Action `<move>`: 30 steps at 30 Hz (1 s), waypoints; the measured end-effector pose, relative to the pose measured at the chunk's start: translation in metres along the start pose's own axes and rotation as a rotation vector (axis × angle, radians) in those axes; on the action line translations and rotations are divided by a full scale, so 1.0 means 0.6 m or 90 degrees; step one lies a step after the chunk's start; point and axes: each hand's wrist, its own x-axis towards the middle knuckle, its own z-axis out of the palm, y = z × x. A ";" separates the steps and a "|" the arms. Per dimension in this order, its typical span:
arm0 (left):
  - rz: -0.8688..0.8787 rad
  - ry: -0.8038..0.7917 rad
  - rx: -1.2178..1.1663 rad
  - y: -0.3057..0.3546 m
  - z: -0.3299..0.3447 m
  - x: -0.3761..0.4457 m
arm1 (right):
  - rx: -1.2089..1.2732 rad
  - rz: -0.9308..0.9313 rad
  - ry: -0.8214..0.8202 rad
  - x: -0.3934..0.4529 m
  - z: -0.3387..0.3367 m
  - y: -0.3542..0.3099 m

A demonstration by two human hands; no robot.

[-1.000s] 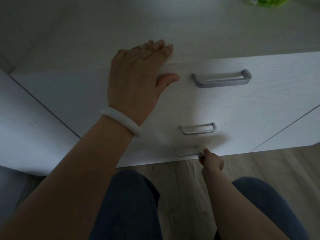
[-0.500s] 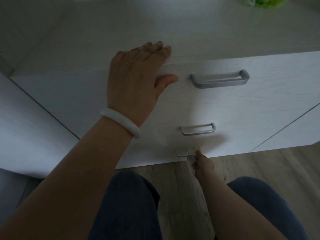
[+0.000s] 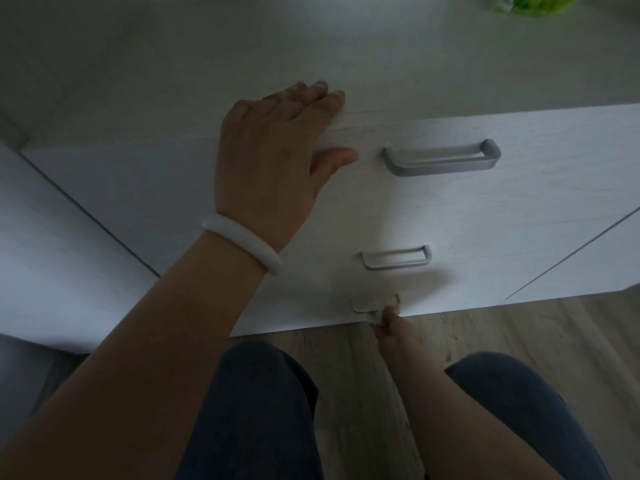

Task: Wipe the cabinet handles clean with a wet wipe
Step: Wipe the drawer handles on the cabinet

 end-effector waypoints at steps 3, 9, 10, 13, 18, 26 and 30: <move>-0.003 -0.001 -0.001 0.000 0.000 -0.001 | -0.003 0.038 -0.090 -0.012 0.012 0.021; -0.002 -0.008 -0.002 0.000 -0.001 0.001 | 0.063 0.108 -0.067 -0.008 0.019 0.012; -0.004 -0.011 -0.005 0.000 -0.001 0.001 | 0.077 0.107 -0.060 -0.005 0.022 0.011; -0.003 -0.004 -0.004 0.001 0.000 0.000 | 0.140 0.124 -0.079 -0.007 0.030 0.014; -0.005 -0.016 0.005 0.001 -0.001 0.001 | 0.232 0.144 -0.075 0.002 0.029 0.003; 0.011 0.009 0.018 0.002 0.000 0.000 | 0.202 0.112 -0.090 -0.002 0.036 0.011; 0.001 -0.014 0.014 0.000 -0.001 -0.001 | 0.153 0.117 -0.061 0.008 0.032 0.005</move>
